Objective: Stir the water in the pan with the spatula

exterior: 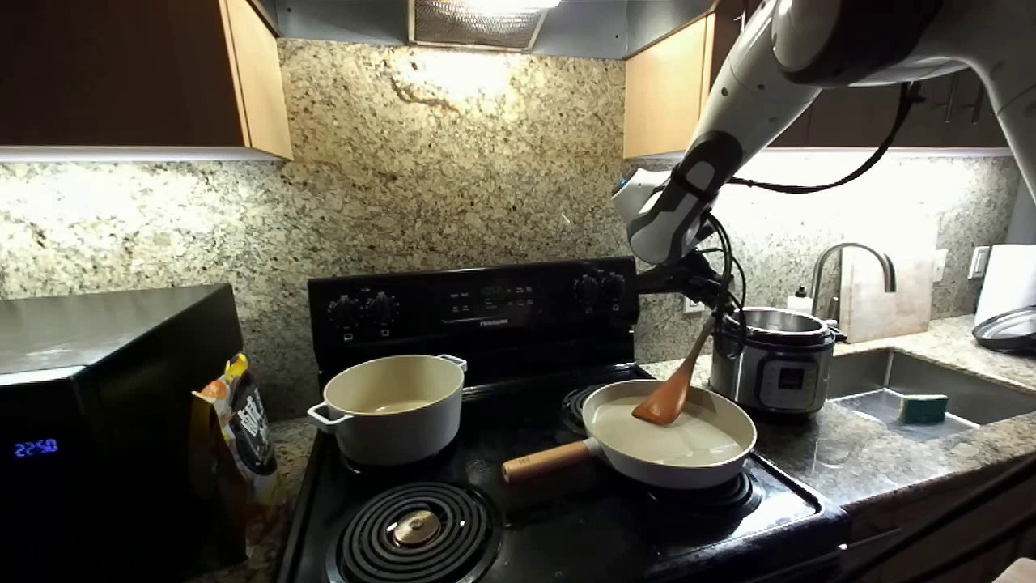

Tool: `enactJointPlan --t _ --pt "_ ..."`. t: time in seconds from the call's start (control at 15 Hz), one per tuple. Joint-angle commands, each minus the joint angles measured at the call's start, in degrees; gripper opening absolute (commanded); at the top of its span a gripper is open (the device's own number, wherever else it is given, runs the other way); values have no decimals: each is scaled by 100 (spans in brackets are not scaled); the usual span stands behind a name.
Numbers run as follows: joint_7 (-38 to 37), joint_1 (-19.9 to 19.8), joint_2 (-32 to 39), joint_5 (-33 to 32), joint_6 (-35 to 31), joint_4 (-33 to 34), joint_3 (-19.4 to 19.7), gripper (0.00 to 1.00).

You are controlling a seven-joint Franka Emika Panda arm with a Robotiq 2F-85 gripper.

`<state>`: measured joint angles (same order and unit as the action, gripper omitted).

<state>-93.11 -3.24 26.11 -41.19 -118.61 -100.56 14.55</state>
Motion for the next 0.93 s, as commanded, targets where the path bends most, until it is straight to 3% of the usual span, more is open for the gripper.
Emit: enactJointPlan --t 0.0,0.87 --pt "216 95 97 -161 186 182 -79 8" --pt "36 371 -6 -817 48 -237 -259 8"
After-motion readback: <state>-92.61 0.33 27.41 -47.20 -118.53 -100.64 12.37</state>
